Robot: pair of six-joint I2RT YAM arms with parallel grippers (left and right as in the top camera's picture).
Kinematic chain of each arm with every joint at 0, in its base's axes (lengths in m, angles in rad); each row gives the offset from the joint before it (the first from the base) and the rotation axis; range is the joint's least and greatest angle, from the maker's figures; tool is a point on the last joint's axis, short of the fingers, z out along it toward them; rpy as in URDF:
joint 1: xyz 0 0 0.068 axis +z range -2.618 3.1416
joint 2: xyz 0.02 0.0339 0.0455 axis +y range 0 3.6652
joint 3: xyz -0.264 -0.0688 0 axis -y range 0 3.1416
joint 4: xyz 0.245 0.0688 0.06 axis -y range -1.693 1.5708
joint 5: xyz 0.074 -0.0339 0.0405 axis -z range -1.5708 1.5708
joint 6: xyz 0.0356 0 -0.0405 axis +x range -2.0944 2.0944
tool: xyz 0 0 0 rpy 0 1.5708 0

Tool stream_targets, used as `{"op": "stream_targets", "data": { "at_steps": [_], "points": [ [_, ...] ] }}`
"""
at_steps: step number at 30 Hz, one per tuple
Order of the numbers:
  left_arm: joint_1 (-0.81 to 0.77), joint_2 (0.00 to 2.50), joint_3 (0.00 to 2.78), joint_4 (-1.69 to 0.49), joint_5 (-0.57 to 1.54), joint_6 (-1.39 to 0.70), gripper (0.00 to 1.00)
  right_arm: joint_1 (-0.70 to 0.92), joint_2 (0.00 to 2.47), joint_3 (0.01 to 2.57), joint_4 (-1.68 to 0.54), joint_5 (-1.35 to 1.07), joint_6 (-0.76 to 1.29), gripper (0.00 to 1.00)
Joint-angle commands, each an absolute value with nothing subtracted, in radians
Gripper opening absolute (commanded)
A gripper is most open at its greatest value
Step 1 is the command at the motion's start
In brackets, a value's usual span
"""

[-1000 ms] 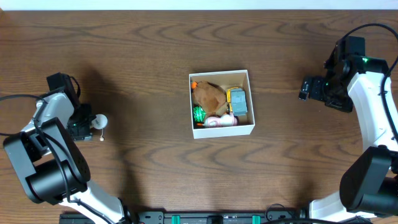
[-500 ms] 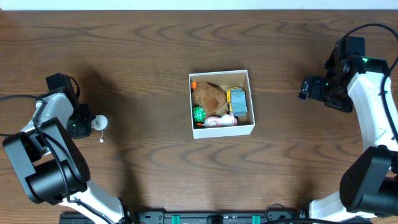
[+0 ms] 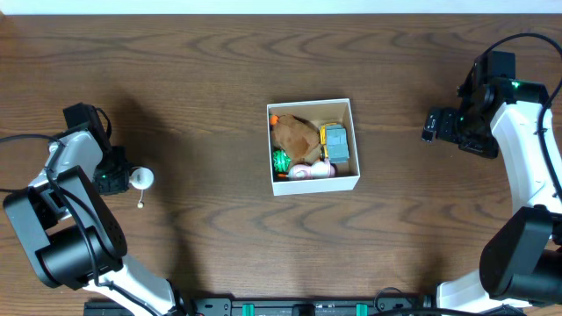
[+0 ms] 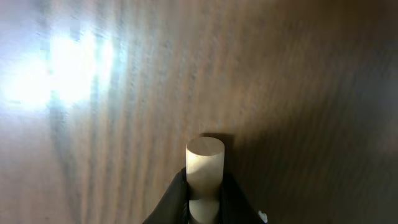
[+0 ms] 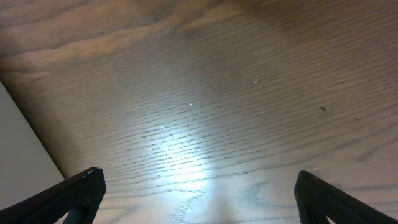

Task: Pack container
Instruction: 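Carry the paddle-ball toy into the box and release it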

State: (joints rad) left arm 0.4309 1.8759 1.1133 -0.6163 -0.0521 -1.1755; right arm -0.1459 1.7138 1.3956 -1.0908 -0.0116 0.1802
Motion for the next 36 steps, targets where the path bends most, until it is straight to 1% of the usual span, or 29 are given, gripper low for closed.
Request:
{"op": "stream_targets", "data": {
  "at_steps": [1,4,6,9,12,16,18,21,23,25,29,36],
  "points": [
    [0.409,1.870,1.118,-0.611,0.020,-1.073,0.06,-0.149,1.715,1.391,-1.089,-0.016,0.167,0.99],
    [0.364,1.799,1.147,-0.610,0.049,-0.975,0.06,-0.149,1.715,1.391,-1.087,-0.016,0.167,0.99],
    [0.319,1.742,1.171,-0.595,0.108,-0.878,0.06,-0.149,1.715,1.391,-1.082,-0.016,0.167,0.99],
    [0.216,1.644,1.210,-0.593,0.170,-0.706,0.06,-0.149,1.715,1.391,-1.077,-0.016,0.167,0.99],
    [0.078,1.548,1.229,-0.589,0.172,-0.558,0.06,-0.149,1.715,1.391,-1.077,-0.016,0.167,0.99],
    [-0.165,1.454,1.229,-0.558,0.172,-0.389,0.06,-0.149,1.715,1.391,-1.077,-0.016,0.167,0.99],
    [-0.273,1.444,1.229,-0.540,0.172,-0.315,0.06,-0.149,1.715,1.391,-1.077,-0.016,0.167,0.99],
    [-0.440,1.457,1.229,-0.528,0.171,-0.140,0.06,-0.149,1.715,1.391,-1.078,-0.016,0.167,0.99],
    [-0.527,1.479,1.229,-0.529,0.160,-0.024,0.06,-0.149,1.715,1.391,-1.078,-0.016,0.167,0.99],
    [-0.593,1.504,1.228,-0.529,0.097,0.034,0.06,-0.149,1.715,1.391,-1.078,-0.016,0.167,0.99],
    [-0.653,1.554,1.228,-0.509,-0.052,0.045,0.06,-0.149,1.715,1.391,-1.081,-0.016,0.167,0.99],
    [-0.654,1.628,1.228,-0.451,-0.061,0.045,0.06,-0.149,1.715,1.391,-1.082,-0.016,0.167,0.99]
  ]
}}
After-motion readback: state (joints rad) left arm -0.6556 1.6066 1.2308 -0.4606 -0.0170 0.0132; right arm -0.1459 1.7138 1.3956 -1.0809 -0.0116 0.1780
